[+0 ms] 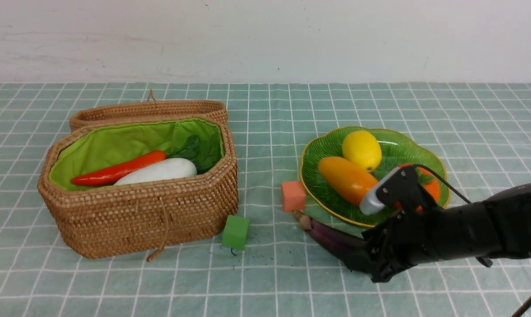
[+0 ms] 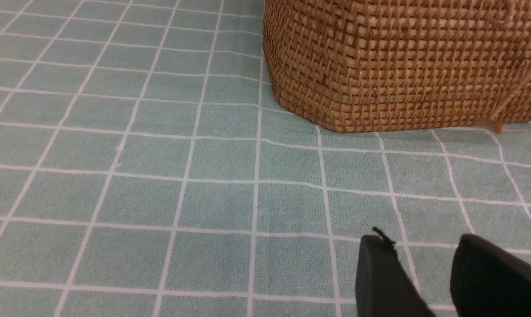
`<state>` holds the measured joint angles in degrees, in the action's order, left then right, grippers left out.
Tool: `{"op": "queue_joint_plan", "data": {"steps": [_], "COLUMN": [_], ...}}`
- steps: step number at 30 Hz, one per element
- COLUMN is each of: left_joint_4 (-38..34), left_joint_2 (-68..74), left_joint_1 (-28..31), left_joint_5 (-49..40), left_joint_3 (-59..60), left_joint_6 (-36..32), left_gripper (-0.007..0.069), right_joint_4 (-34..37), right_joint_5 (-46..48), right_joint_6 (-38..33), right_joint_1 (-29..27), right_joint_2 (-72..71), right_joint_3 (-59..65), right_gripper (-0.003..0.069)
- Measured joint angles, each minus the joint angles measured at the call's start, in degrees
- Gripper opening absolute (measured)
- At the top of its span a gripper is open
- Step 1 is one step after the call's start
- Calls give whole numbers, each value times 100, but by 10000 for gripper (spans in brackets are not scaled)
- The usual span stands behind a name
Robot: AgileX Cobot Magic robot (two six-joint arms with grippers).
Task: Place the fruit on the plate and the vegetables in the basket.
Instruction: Grab an eggplant with your right arm and place it in the basket on the left.
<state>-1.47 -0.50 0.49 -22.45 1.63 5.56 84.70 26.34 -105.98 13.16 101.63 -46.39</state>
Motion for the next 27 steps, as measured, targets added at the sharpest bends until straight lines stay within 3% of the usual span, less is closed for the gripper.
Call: {"op": "queue_joint_plan", "data": {"steps": [2, 19, 27], "left_joint_4": [0, 0, 0], "left_joint_2": [0, 0, 0], "left_joint_1": [0, 0, 0], "left_joint_5": [0, 0, 0], "left_joint_3": [0, 0, 0], "left_joint_6": [0, 0, 0], "left_gripper": [237, 238, 238], "right_joint_4": [-149, -2215, -2730], "right_joint_5": [157, 758, 1249], "right_joint_6": [7, 1496, 2075], "right_joint_1": [0, 0, 0], "right_joint_2": [0, -711, -837], "right_joint_3": [0, -153, -728], "right_gripper": [395, 395, 395]}}
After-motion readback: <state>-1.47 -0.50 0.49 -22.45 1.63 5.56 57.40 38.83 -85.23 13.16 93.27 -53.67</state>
